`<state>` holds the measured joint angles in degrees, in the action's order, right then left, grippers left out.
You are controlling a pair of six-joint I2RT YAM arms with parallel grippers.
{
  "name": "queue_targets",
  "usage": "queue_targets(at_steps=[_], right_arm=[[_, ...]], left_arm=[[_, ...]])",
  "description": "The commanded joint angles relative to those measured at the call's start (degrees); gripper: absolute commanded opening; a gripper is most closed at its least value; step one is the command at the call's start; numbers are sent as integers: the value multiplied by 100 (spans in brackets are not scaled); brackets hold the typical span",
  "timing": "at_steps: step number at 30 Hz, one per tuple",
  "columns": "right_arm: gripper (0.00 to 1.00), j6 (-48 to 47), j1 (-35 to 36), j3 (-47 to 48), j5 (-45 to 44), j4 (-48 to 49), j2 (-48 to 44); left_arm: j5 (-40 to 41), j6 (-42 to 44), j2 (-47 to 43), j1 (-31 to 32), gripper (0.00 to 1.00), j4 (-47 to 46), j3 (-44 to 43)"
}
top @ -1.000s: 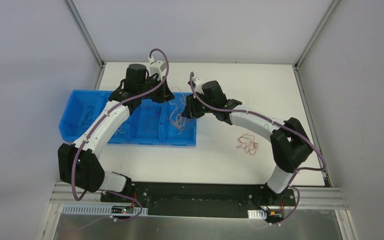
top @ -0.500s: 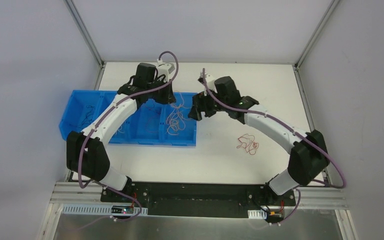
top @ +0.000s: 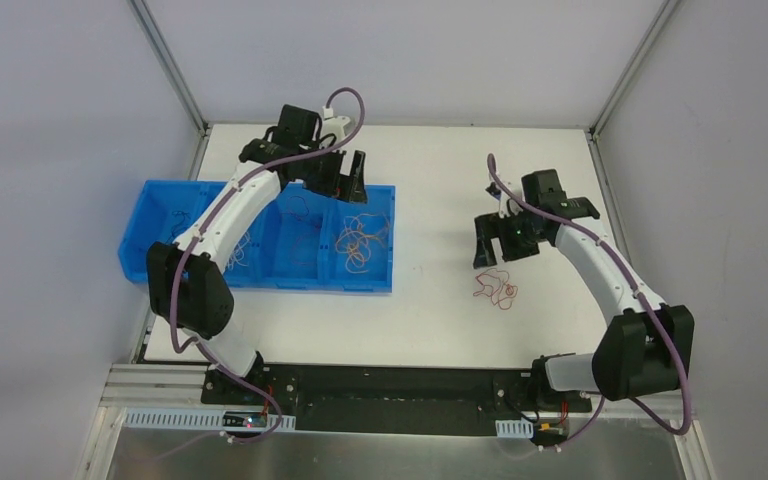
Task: Untangle the cables
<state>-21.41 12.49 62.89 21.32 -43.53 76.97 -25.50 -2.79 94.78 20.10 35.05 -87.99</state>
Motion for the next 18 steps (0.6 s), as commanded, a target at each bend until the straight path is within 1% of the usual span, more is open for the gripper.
queue_targets(at_steps=[1,5,9,13,15,18], right_arm=[[82,-727,-181,-353,-558,-881,-106],[75,-811,-347,-563,-888,-853,224],[69,-776,-423,-667,-1298,-403,640],[62,-780,-564,-490,-1217,-93,1038],[56,-876,-625,-412,-1147,2,1178],[52,-964,-704,-366,-992,104,1299]], left_arm=[[-461,225,-493,-68,95,221,-516],[-521,367,-571,-72,98,222,-735],[-585,351,-645,-67,99,219,-762],[-671,429,-820,-71,99,213,-634],[-667,477,-918,-72,99,213,-563],[-665,547,-1053,-66,99,213,-458]])
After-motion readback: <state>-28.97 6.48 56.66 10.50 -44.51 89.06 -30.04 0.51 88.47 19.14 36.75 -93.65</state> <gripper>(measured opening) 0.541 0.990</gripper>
